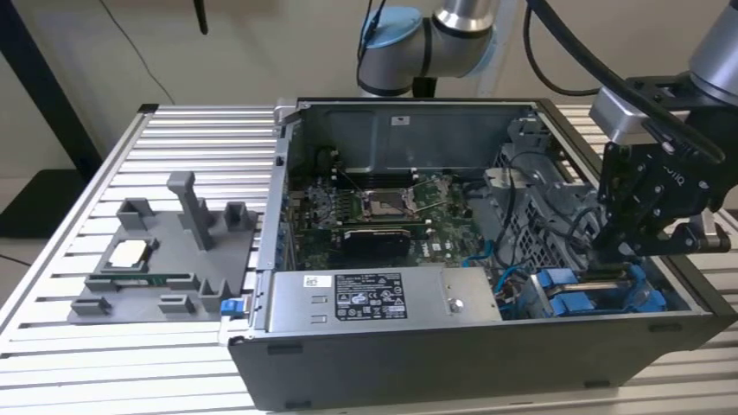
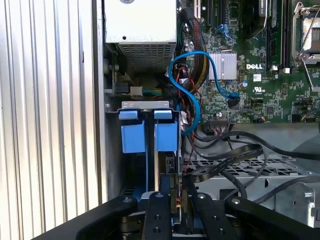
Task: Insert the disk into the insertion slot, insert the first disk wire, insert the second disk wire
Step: 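Insert the second disk wire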
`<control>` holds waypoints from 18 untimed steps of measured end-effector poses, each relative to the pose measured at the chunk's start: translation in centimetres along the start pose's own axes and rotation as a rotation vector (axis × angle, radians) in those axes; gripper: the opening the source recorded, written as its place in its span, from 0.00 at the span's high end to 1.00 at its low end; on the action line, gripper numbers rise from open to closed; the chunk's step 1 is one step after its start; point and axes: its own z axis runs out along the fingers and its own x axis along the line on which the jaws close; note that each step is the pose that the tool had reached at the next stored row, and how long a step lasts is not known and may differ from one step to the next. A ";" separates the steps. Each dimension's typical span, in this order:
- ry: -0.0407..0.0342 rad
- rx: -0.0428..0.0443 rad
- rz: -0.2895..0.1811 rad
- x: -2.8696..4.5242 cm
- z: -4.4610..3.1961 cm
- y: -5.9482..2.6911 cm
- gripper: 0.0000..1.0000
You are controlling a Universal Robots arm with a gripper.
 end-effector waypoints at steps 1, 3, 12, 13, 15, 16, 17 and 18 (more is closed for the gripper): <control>0.0001 0.0000 0.000 0.00 -0.03 0.00 0.76; 0.0004 0.0000 0.000 -0.01 -0.20 0.00 0.76; 0.0000 0.0000 0.000 -0.10 -3.57 0.04 0.76; 0.0001 0.0000 0.000 -0.12 -4.02 0.04 0.76; -0.0001 0.0000 0.000 -0.12 -4.28 0.04 0.76; -0.0002 0.0000 0.000 -0.12 -4.28 0.04 0.76; -0.0003 -0.0001 0.000 -0.13 -4.29 0.04 0.76; -0.0002 0.0000 0.000 -0.12 -4.29 0.04 0.76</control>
